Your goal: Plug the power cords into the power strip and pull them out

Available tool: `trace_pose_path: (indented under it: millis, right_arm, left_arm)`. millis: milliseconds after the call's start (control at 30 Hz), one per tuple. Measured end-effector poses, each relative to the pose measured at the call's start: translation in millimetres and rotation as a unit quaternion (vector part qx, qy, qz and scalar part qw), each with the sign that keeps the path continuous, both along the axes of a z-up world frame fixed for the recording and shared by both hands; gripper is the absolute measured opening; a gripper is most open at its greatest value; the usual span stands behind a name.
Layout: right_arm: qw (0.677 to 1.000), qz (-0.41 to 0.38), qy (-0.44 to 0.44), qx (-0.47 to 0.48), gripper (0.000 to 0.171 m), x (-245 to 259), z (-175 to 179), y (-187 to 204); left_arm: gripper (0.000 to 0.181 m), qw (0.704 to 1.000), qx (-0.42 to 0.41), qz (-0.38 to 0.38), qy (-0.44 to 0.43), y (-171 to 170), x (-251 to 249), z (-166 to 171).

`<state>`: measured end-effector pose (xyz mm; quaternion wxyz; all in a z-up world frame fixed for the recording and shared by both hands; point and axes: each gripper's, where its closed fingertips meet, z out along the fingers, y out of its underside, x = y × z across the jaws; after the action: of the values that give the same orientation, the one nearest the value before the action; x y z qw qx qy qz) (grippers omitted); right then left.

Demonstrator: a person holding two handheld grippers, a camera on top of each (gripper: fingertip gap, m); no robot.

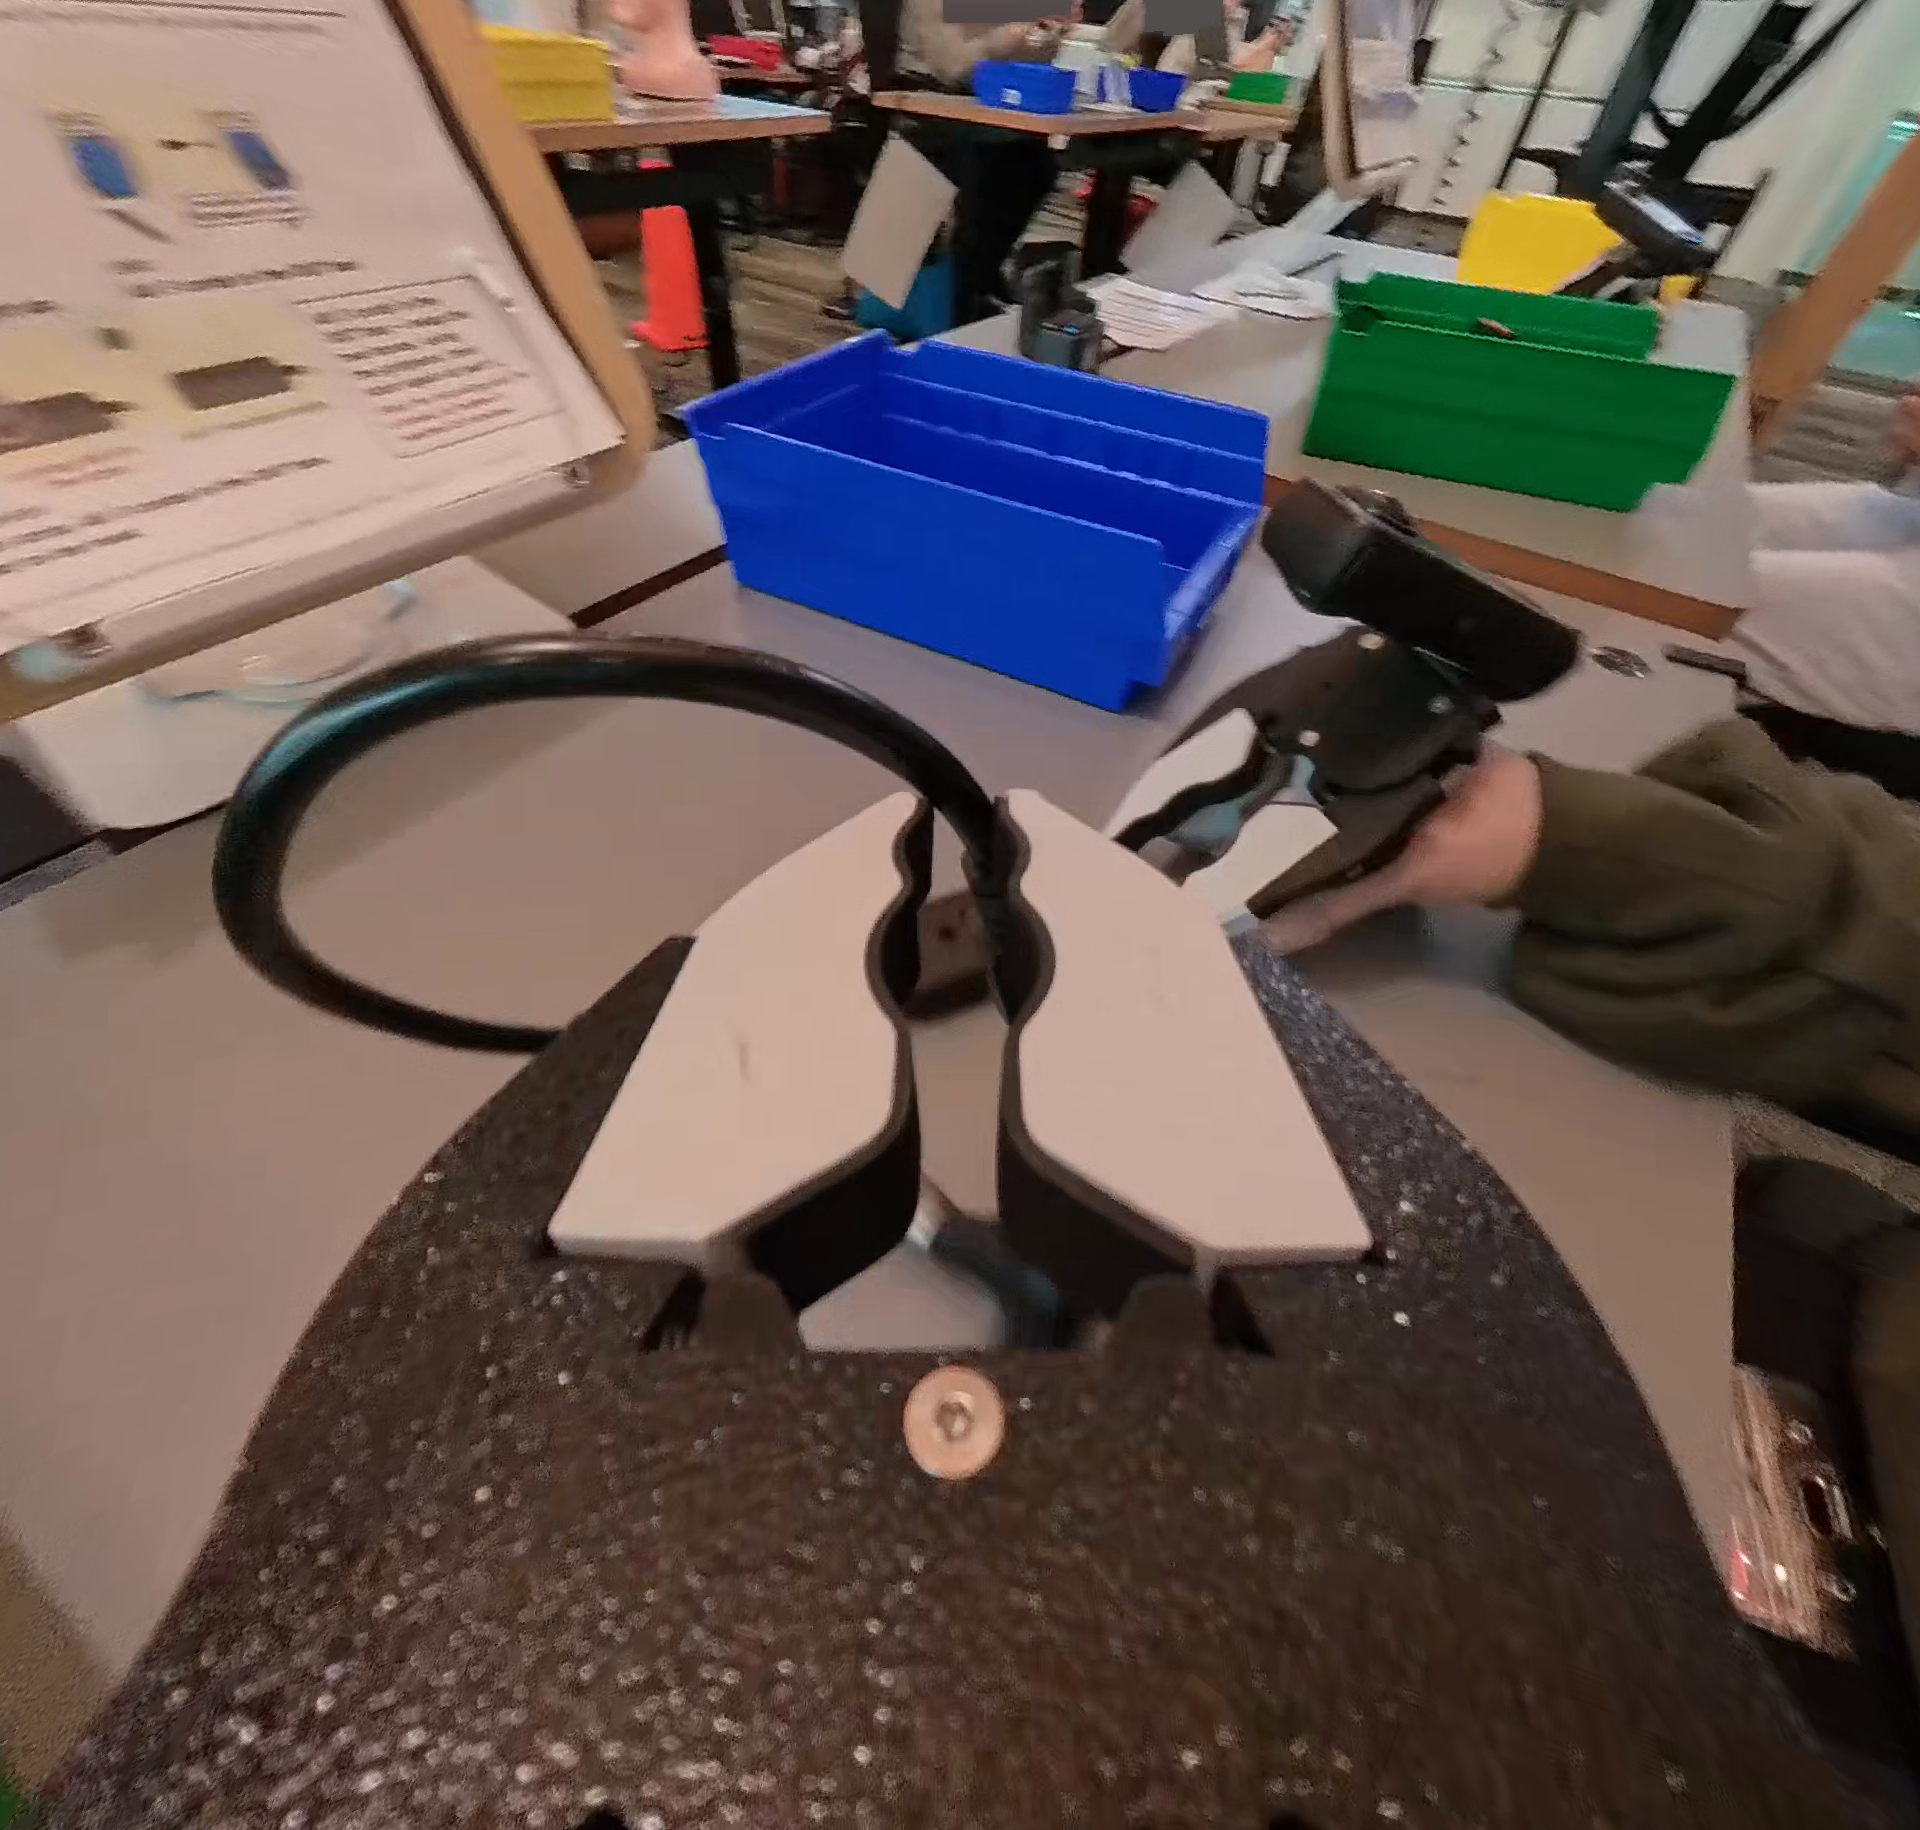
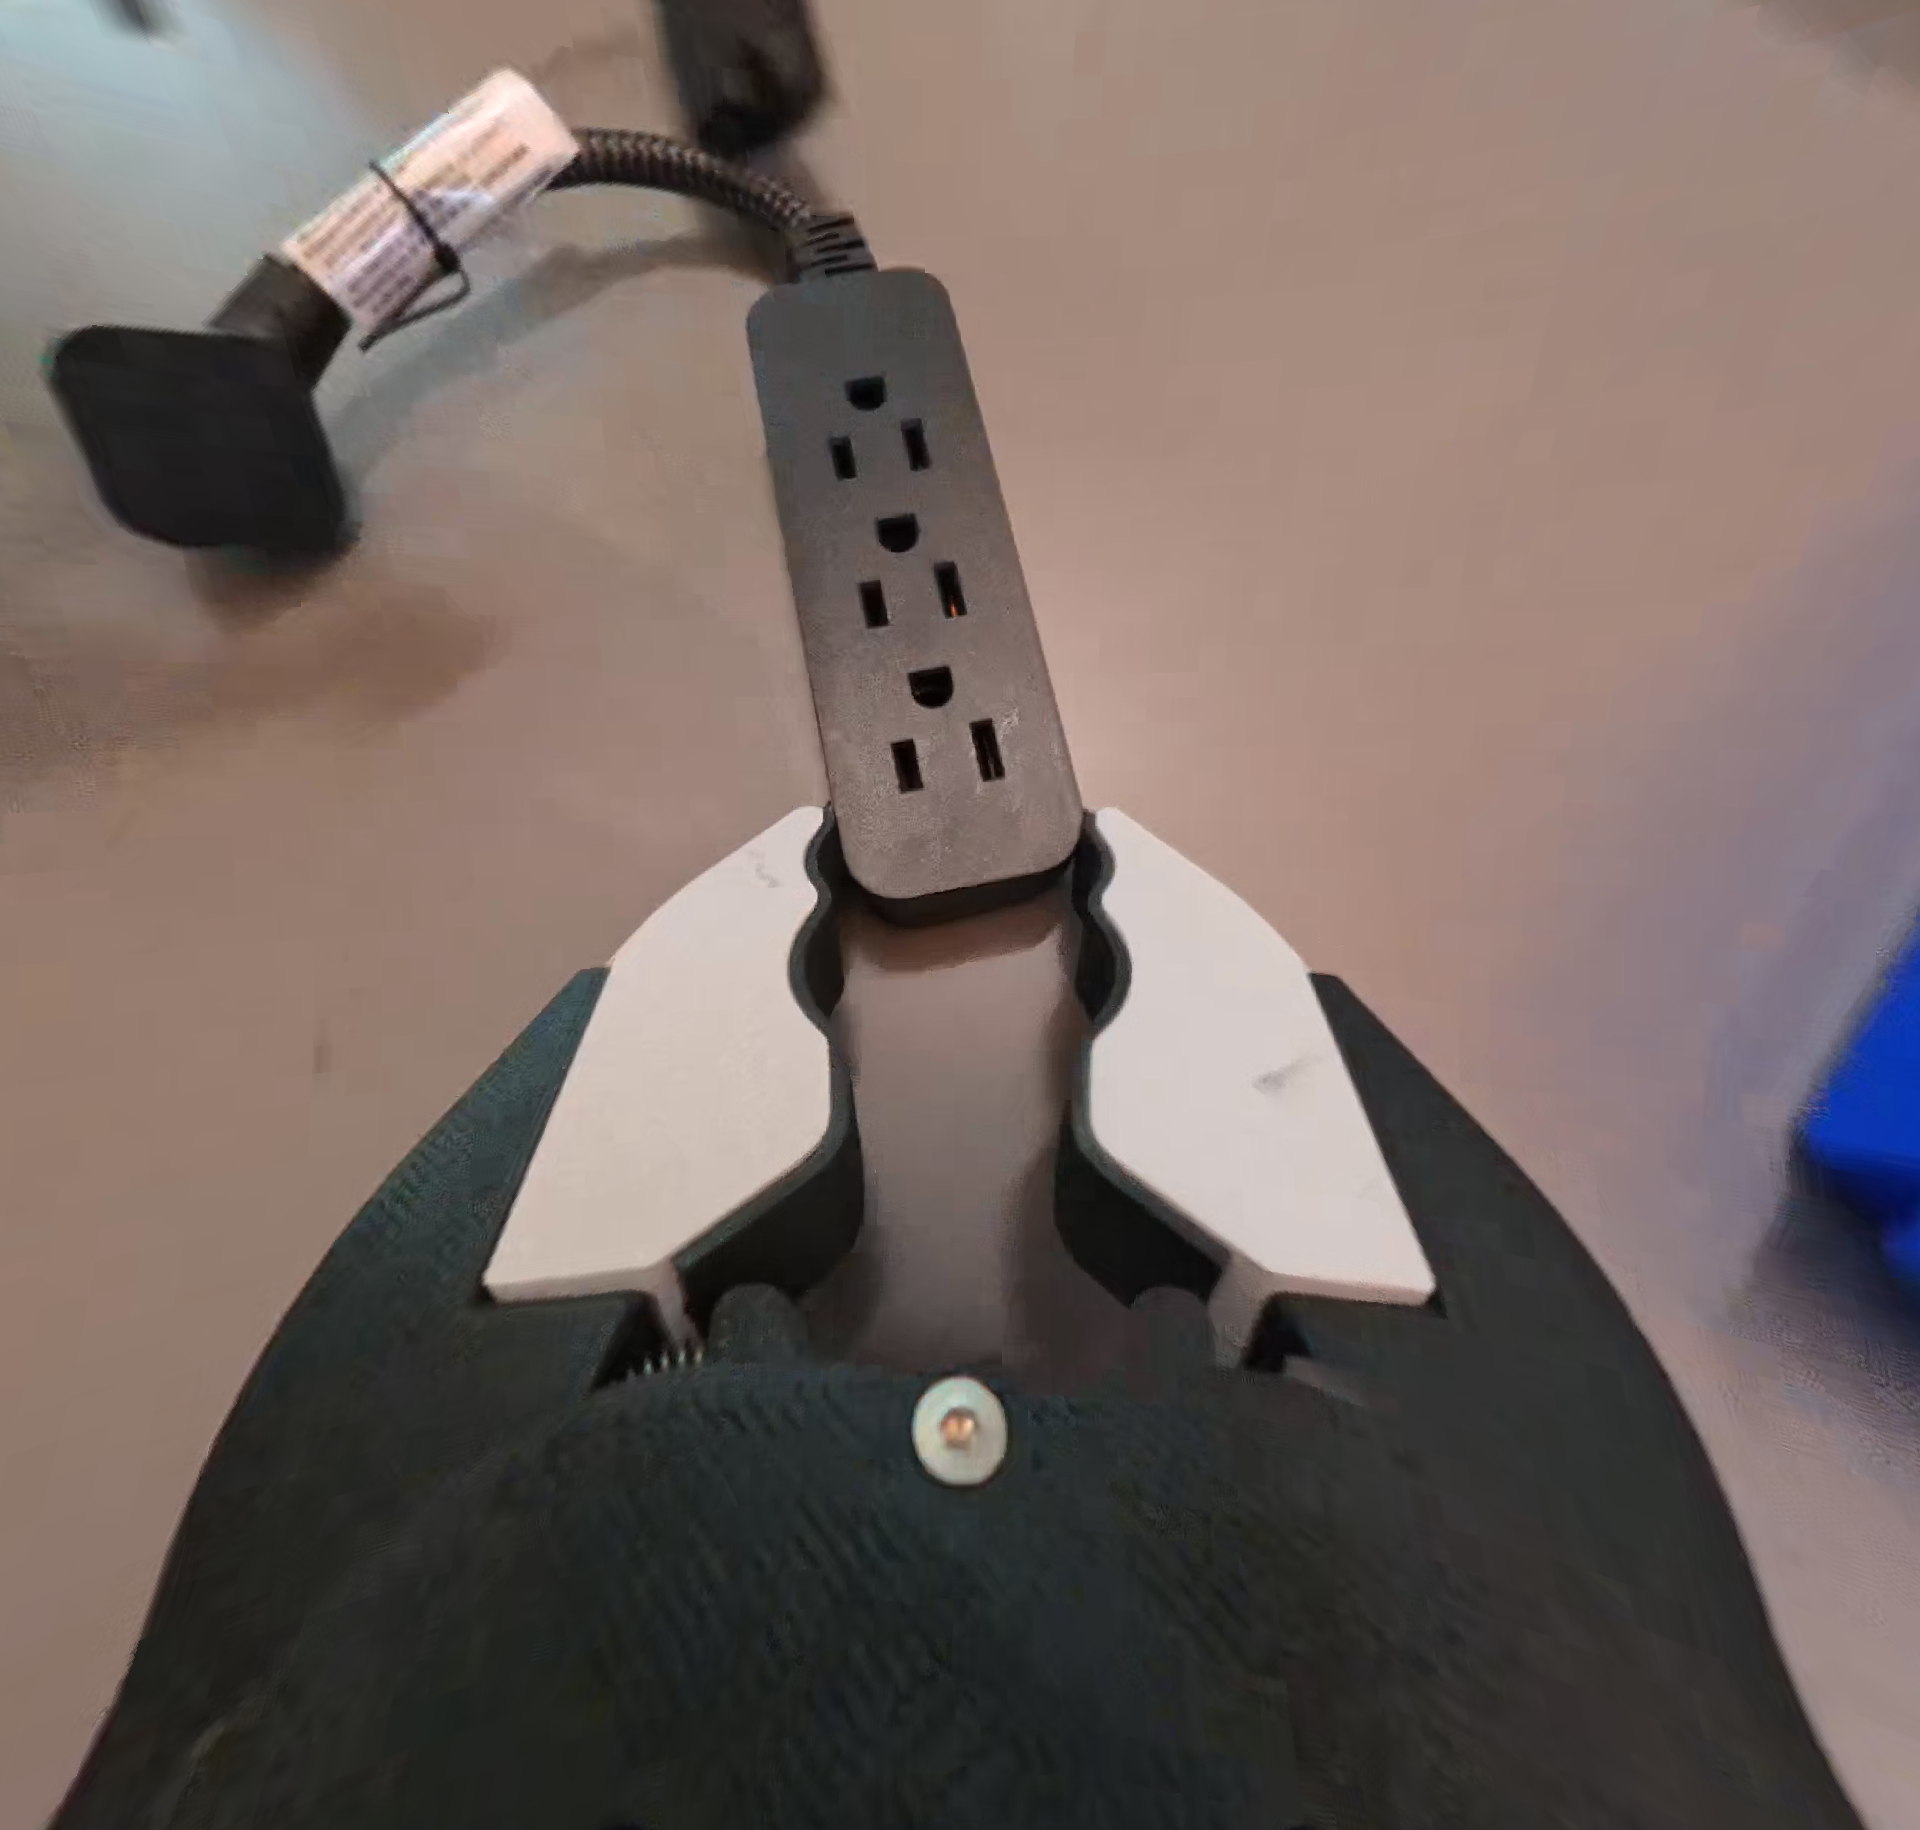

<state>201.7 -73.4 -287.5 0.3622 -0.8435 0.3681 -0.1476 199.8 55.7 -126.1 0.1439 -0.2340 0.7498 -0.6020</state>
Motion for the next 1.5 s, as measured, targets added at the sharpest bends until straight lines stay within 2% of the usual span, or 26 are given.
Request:
trace_pose_path:
  millis: [33, 100, 200, 300, 367, 433, 467, 567, 600, 700, 800, 867, 933, 1033, 1067, 1167, 1300, 1400, 1500]
  right_arm:
    - [0.999, -0.049, -0.002, -0.004, 0.042, 0, 0, -3]
    - [0.999, -0.043, -0.002, -0.005, 0.039, -21, 0, 13]
    - [0.995, 0.09, 0.049, 0.017, 0.047, -87, 2, 72]
    - [0.973, 0.227, 0.005, -0.036, 0.059, -121, 7, 93]
    - [0.949, 0.279, -0.112, -0.098, 0.055, -102, 25, 84]
    - [0.909, 0.319, -0.236, -0.125, 0.065, -72, 46, 78]
    - [0.892, 0.363, -0.247, -0.106, 0.071, -70, 50, 82]
    - [0.835, 0.49, -0.247, -0.031, 0.052, -69, 49, 102]
    - [0.829, 0.507, -0.233, -0.027, 0.054, -62, 41, 106]
    - [0.832, 0.523, -0.161, -0.09, 0.06, -36, 9, 107]
    - [0.833, 0.537, -0.124, -0.057, 0.059, -38, 7, 117]
    - [0.853, 0.511, -0.095, -0.043, 0.057, -43, 7, 121]
    - [0.893, 0.444, -0.056, -0.041, 0.056, -47, 7, 124]
    - [0.968, 0.245, -0.03, -0.037, 0.055, -44, 5, 128]
    - [0.977, 0.211, -0.032, -0.025, 0.053, -49, 6, 131]
    - [0.968, 0.25, -0.03, 0.013, 0.046, -79, 9, 142]
    - [0.959, 0.272, -0.065, 0.042, 0.047, -75, 20, 129]
    - [0.935, 0.33, -0.099, 0.081, 0.048, -80, 35, 129]
    - [0.908, 0.399, -0.121, 0.05, 0.051, -90, 28, 130]
  left_arm:
    - [0.01, 1.0, -0.002, 0.013, 0.0, 6, 3, 2]
    - [0.009, 0.999, -0.01, 0.029, -0.011, 14, 5, 5]
    - [0.01, 0.999, -0.011, 0.035, -0.025, 21, 6, 6]
    - [0.01, 0.998, -0.028, 0.047, -0.026, 31, 8, 8]
    - [0.01, 0.998, -0.04, 0.043, -0.026, 37, 5, 12]
    - [0.01, 0.998, -0.04, 0.029, -0.026, 40, -1, 12]
    - [0.01, 0.999, -0.036, 0.022, -0.027, 40, -4, 11]
    - [0.009, 0.999, -0.028, 0.003, -0.03, 40, -12, 10]
    - [0.009, 0.999, -0.025, -0.002, -0.03, 39, -14, 10]
    - [0.009, 0.999, -0.016, -0.02, -0.027, 39, -21, 9]
    - [0.009, 0.999, 0.004, -0.042, -0.026, 40, -28, 5]
    - [0.009, 0.998, 0.014, -0.058, -0.022, 42, -33, 1]
    - [0.009, 0.998, 0.016, -0.064, -0.016, 45, -35, 0]
    - [0.009, 0.996, 0.012, -0.081, -0.023, 49, -39, 1]
    - [0.009, 0.995, 0.008, -0.091, -0.026, 48, -40, 0]
    - [0.009, 0.987, -0.001, -0.149, -0.066, 42, -51, -5]
    - [0.009, 0.978, 0.0, -0.189, -0.084, 39, -63, -18]
    - [0.009, 0.971, 0.01, -0.22, -0.097, 36, -74, -27]
    - [0.009, 0.969, 0.015, -0.228, -0.09, 41, -79, -32]
